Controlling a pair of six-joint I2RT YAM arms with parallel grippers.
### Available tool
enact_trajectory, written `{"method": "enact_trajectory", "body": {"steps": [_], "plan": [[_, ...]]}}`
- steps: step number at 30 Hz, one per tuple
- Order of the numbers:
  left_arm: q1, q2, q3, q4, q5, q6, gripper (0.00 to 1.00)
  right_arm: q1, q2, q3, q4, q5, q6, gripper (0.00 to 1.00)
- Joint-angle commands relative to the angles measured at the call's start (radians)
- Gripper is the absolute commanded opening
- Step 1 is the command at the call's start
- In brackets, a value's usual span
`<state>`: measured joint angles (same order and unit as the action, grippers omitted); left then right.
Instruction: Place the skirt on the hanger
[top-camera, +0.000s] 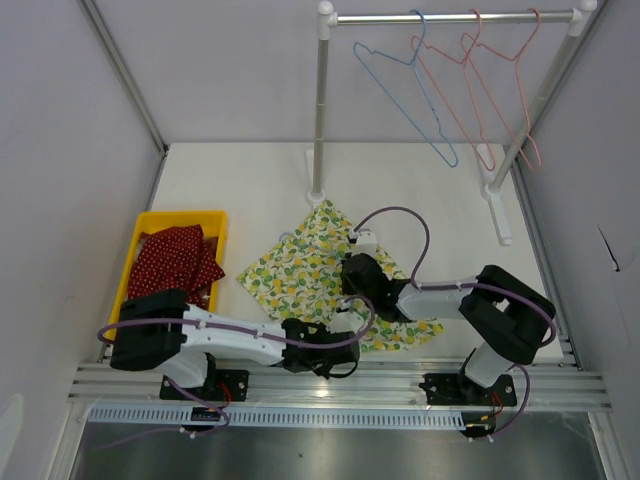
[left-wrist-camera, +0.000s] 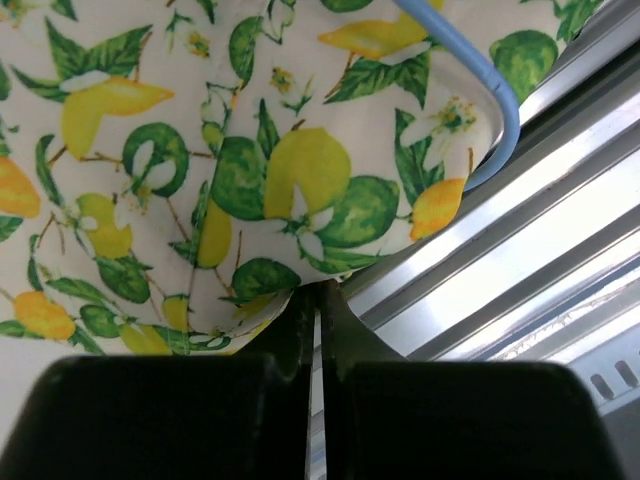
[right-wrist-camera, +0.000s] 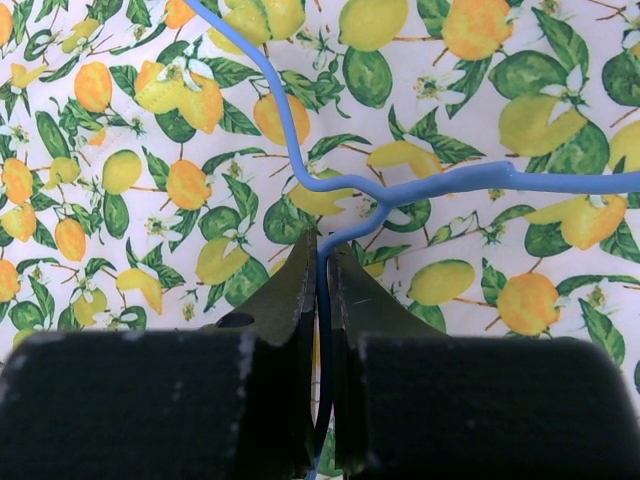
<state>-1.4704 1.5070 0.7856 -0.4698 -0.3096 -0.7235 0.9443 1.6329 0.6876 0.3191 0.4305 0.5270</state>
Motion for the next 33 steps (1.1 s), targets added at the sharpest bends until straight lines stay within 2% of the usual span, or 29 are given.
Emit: {"method": "enact_trajectory", "body": {"steps": [1,7,13,17,27,33], "plan": [[-0.002,-0.08,0.088,-0.082,-0.04,0.044,0.0,-0.01,-0.047,-0.031,-0.061,0.005,-0.018,0.0],[0.018,-0.189,0.173,-0.179,0.032,0.119,0.0,-0.036,-0.094,-0.054,-0.078,0.008,-0.027,0.0],[0.091,-0.28,0.172,-0.185,0.127,0.151,0.0,-0.029,-0.162,-0.095,-0.103,0.039,-0.015,0.0],[0.099,-0.31,0.182,-0.216,0.174,0.179,0.0,-0.016,-0.197,-0.125,-0.126,0.079,-0.002,0.0],[0.096,-0.383,0.064,-0.191,0.293,0.16,0.0,-0.007,-0.249,-0.138,-0.164,0.143,-0.012,0.0],[0.096,-0.415,0.0,-0.19,0.302,0.13,0.0,-0.012,-0.252,-0.138,-0.187,0.201,-0.035,0.0]]}}
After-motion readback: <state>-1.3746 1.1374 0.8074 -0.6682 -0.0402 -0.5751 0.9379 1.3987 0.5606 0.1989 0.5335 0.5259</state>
